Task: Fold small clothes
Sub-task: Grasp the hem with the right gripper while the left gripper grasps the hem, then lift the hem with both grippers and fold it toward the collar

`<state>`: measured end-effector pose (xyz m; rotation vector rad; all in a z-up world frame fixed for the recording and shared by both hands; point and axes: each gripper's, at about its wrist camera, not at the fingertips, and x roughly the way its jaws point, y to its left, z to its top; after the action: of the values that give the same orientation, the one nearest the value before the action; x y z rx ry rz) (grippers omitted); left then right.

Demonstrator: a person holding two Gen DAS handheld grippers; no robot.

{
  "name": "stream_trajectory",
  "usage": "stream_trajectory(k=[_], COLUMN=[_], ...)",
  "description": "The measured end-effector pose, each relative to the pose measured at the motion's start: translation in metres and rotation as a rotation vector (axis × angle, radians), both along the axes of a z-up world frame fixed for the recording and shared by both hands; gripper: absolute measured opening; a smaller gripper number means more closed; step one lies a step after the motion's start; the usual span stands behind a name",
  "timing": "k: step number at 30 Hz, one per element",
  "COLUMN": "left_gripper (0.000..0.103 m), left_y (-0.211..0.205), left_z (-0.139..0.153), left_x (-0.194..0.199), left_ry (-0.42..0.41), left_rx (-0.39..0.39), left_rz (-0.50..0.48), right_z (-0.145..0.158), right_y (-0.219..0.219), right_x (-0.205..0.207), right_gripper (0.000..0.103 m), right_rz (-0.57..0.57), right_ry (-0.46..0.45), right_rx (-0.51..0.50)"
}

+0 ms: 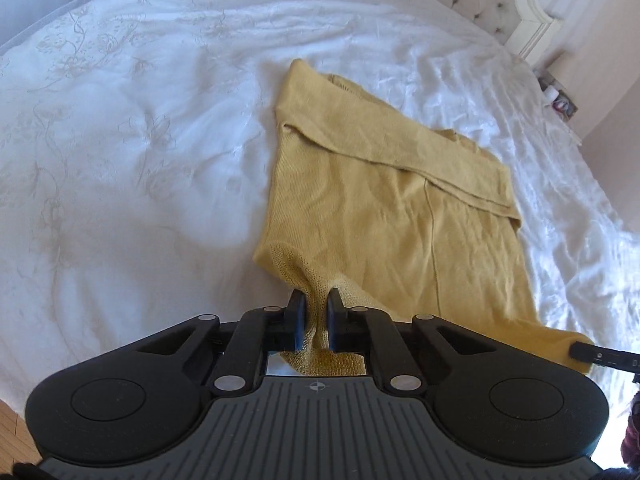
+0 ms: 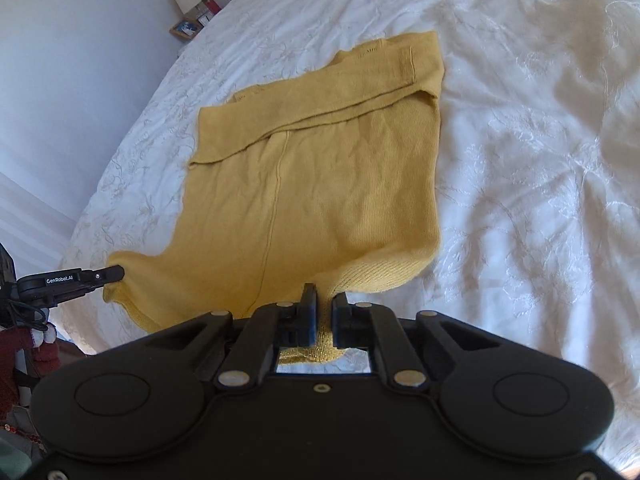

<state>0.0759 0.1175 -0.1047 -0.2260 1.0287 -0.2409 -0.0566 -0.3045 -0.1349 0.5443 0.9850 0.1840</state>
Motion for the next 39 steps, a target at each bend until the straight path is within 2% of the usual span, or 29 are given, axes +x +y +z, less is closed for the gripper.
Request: stream_trajectory(k=[5, 10, 13, 16, 17, 18, 19, 20, 23, 26, 30, 34, 39], left_gripper=[0.007, 0.005, 0.005, 0.006, 0.007, 0.012, 0.021, 0.025, 0.028, 0.038, 0.045, 0.046, 0.046], left_y=[0.0, -0.003, -0.006, -0.013, -0.015, -0.016, -0.016, -0.015, -0.009, -0.009, -0.021, -0.033, -0.039], left_z=[0.025, 0.035, 0.033, 0.024, 0.019, 0.012, 0.006, 0.0, -0.014, -0.023, -0.027, -0.031, -0.032], left_x=[0.042, 0.098, 0.128, 0.144, 0.146, 0.146, 0.144, 0.141, 0.126, 0.11, 0.094, 0.089, 0.092], left_ry=[-0.078, -0.138, -0.142, -0.107, -0.088, -0.059, -0.025, 0.006, 0.091, 0.16, 0.14, 0.142, 0.12], left_rx=[-0.041, -0.064, -0.055, -0.007, 0.012, 0.031, 0.042, 0.041, -0.014, -0.06, -0.031, 0.027, 0.045], left_rz=[0.013, 0.013, -0.023, -0.097, -0.121, -0.148, -0.165, -0.175, -0.17, -0.154, -0.153, -0.203, -0.223], right_z=[0.019, 0.026, 0.024, 0.02, 0.017, 0.015, 0.012, 0.01, 0.005, 0.001, -0.002, -0.006, -0.005], right_y=[-0.009, -0.019, -0.023, -0.021, -0.02, -0.019, -0.018, -0.016, -0.01, -0.007, -0.006, -0.009, -0.014], right_x=[0.037, 0.088, 0.118, 0.139, 0.143, 0.147, 0.149, 0.15, 0.149, 0.144, 0.137, 0.133, 0.13], right_gripper=[0.014, 0.014, 0.014, 0.014, 0.014, 0.014, 0.014, 0.014, 0.014, 0.014, 0.014, 0.014, 0.014], right_rz=[-0.067, -0.128, -0.144, -0.15, -0.152, -0.153, -0.153, -0.153, -0.15, -0.155, -0.171, -0.178, -0.181], right_ry=[-0.078, -0.119, -0.121, -0.105, -0.098, -0.087, -0.075, -0.066, -0.04, -0.021, 0.002, 0.019, 0.017], right_rx=[0.023, 0.042, 0.038, 0.024, 0.025, 0.027, 0.028, 0.027, 0.026, 0.028, 0.037, 0.038, 0.034])
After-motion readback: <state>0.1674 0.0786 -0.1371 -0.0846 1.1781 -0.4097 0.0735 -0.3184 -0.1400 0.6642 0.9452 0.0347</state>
